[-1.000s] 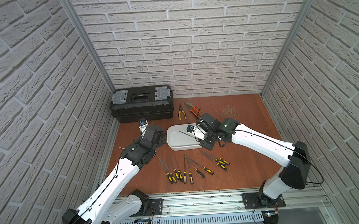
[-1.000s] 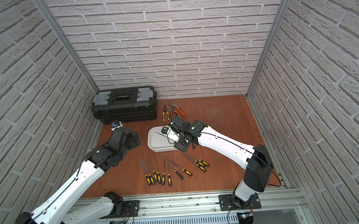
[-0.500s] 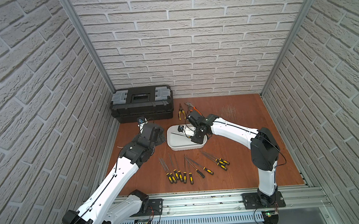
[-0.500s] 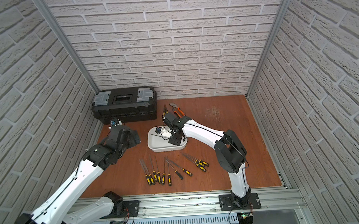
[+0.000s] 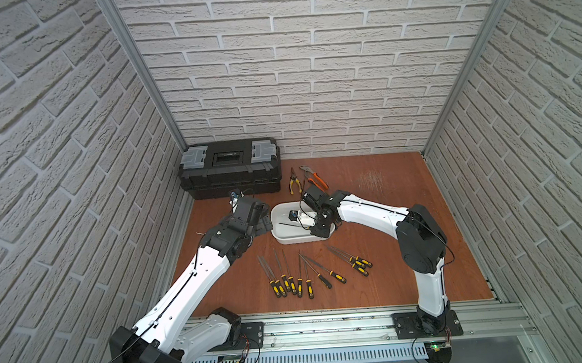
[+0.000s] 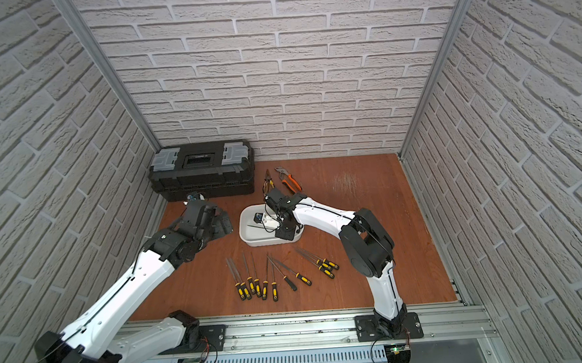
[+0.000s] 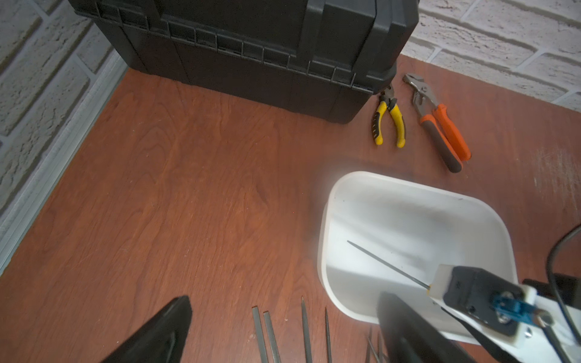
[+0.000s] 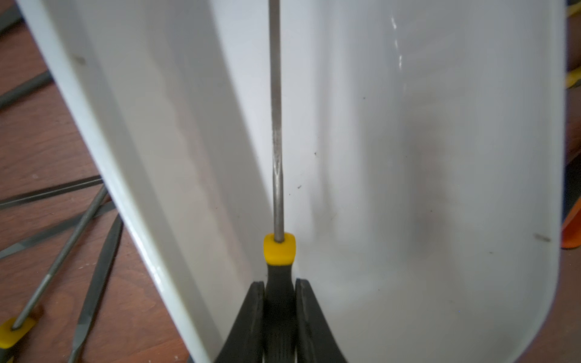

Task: Put the file tool into the storage box
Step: Place the file tool in the storage box, then pick up the file tool from the center of the board.

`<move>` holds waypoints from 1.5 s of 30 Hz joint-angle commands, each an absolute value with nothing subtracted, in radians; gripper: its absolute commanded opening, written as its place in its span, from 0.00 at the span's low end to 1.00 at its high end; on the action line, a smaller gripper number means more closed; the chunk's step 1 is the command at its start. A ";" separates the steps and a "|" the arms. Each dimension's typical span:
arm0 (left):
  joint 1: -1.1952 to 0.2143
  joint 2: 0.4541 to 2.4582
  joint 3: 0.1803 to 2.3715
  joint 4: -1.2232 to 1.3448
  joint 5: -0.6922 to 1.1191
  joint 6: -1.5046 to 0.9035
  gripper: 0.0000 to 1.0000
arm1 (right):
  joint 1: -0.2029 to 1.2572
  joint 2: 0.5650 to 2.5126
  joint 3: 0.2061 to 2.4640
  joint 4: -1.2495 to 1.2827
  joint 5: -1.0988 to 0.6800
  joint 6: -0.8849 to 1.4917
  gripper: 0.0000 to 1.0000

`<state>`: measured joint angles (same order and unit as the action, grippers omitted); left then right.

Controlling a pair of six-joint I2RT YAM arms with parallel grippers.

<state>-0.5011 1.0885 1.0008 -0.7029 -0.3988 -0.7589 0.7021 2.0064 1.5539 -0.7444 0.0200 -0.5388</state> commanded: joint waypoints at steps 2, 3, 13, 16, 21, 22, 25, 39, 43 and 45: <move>-0.495 1.110 1.035 -0.671 -0.383 -0.749 0.98 | 0.698 1.996 1.545 -0.740 -0.008 -0.532 0.15; -0.493 1.115 1.037 -0.672 -0.383 -0.749 0.98 | 0.698 1.997 1.549 -0.746 -0.011 -0.531 0.17; -0.491 1.140 1.037 -0.661 -0.377 -0.752 0.98 | 0.706 2.014 1.612 -0.790 0.013 -0.472 0.40; -0.489 1.146 1.037 -0.660 -0.377 -0.753 0.98 | 0.706 1.998 1.630 -0.794 0.044 -0.433 0.40; -0.486 1.159 1.032 -0.664 -0.376 -0.771 0.98 | 0.701 1.903 1.630 -0.764 0.075 -0.330 0.45; -0.487 1.164 1.032 -0.666 -0.371 -0.776 0.98 | 0.700 1.879 1.623 -0.752 0.086 -0.295 0.45; -0.486 1.189 1.044 -0.669 -0.330 -0.776 0.98 | 0.699 1.809 1.626 -0.754 0.157 -0.144 0.42; -0.545 1.276 1.056 -0.666 -0.306 -0.797 0.98 | 0.703 1.346 1.216 -0.788 -0.001 0.389 0.48; -0.565 1.289 1.047 -0.662 -0.307 -0.820 0.98 | 0.707 1.257 1.029 -0.775 -0.068 0.462 0.50; -0.575 1.295 1.042 -0.663 -0.305 -0.833 0.98 | 0.712 1.245 0.960 -0.768 -0.099 0.472 0.51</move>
